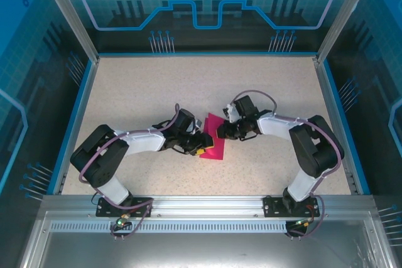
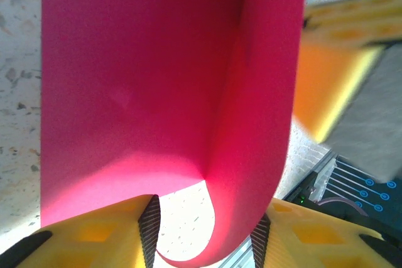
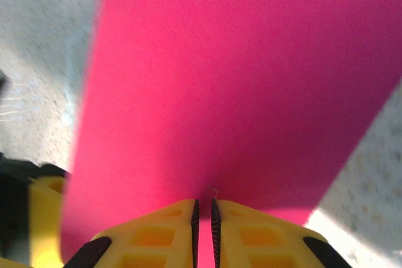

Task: Fold a paper plane with a square sheet of paper (pick it up from the middle)
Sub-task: Fold the triangle a second time at the center of the table.

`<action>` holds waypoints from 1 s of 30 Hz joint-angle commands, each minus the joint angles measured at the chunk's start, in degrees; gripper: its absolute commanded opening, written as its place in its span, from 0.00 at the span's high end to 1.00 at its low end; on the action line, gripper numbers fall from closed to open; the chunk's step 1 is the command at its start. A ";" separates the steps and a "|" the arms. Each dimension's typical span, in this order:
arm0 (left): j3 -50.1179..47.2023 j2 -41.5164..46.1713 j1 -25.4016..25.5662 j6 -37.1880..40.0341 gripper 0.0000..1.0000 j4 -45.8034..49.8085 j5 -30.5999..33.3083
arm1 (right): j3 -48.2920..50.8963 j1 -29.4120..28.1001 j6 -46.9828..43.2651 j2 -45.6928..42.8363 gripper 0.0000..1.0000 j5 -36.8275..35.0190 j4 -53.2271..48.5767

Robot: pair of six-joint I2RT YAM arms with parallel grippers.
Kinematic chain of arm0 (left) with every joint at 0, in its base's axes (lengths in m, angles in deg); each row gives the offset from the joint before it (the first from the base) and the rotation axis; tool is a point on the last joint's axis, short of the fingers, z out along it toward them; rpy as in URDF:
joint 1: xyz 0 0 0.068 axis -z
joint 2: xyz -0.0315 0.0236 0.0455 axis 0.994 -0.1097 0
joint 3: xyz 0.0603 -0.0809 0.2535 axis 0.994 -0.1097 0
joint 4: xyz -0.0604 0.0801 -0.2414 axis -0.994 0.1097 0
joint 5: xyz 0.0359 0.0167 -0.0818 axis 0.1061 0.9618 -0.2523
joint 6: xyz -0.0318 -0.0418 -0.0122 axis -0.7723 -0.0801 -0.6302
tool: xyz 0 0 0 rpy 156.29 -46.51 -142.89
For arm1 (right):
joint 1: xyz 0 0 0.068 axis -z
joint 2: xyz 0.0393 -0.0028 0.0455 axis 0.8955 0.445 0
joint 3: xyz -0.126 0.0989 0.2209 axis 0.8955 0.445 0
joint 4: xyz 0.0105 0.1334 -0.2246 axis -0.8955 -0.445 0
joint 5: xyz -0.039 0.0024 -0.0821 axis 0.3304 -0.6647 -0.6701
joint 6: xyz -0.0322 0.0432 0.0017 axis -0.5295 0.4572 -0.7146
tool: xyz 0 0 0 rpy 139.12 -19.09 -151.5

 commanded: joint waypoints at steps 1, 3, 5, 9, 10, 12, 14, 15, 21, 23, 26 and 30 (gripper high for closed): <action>-0.48 0.37 0.24 2.17 0.55 -0.68 -0.33 | 2.76 -0.98 2.69 -1.89 0.84 1.79 1.43; -0.50 0.03 0.27 2.21 0.55 -0.77 -0.32 | 3.28 -1.72 3.34 -1.21 0.85 3.17 2.62; -0.99 0.00 0.25 2.33 0.55 -2.45 -1.32 | 3.14 -2.78 3.50 0.22 0.85 4.37 3.21; -1.61 0.61 0.24 3.09 0.55 -2.84 -1.48 | 3.47 -3.44 5.06 2.81 0.85 4.71 5.40; -1.82 0.74 0.30 3.16 0.55 -2.91 -1.80 | 3.46 -3.47 5.28 3.04 0.85 4.51 5.77; -2.18 1.13 0.26 3.21 0.55 -3.00 -2.36 | 3.42 -3.51 5.67 3.46 0.85 3.70 6.07; -2.67 1.61 0.29 3.21 0.55 -3.16 -2.72 | 3.45 -3.47 5.78 3.64 0.85 3.34 6.02; -2.86 1.94 0.26 3.17 0.55 -3.26 -2.97 | 3.44 -3.47 5.82 3.68 0.85 3.23 5.80; -3.75 2.99 0.26 2.78 0.55 -5.31 -3.77 | 3.51 -3.47 5.39 3.18 0.85 2.84 5.04; -3.32 2.56 0.30 2.43 0.57 -6.31 -4.17 | 3.49 -3.40 5.19 2.53 0.85 2.89 4.92; -2.67 2.12 0.27 1.86 0.59 -7.99 -4.72 | 3.39 -3.47 5.08 1.69 0.85 2.76 4.38; -1.86 0.81 0.32 1.24 0.62 -11.94 -6.72 | 2.09 -3.41 5.27 2.81 0.89 2.19 1.78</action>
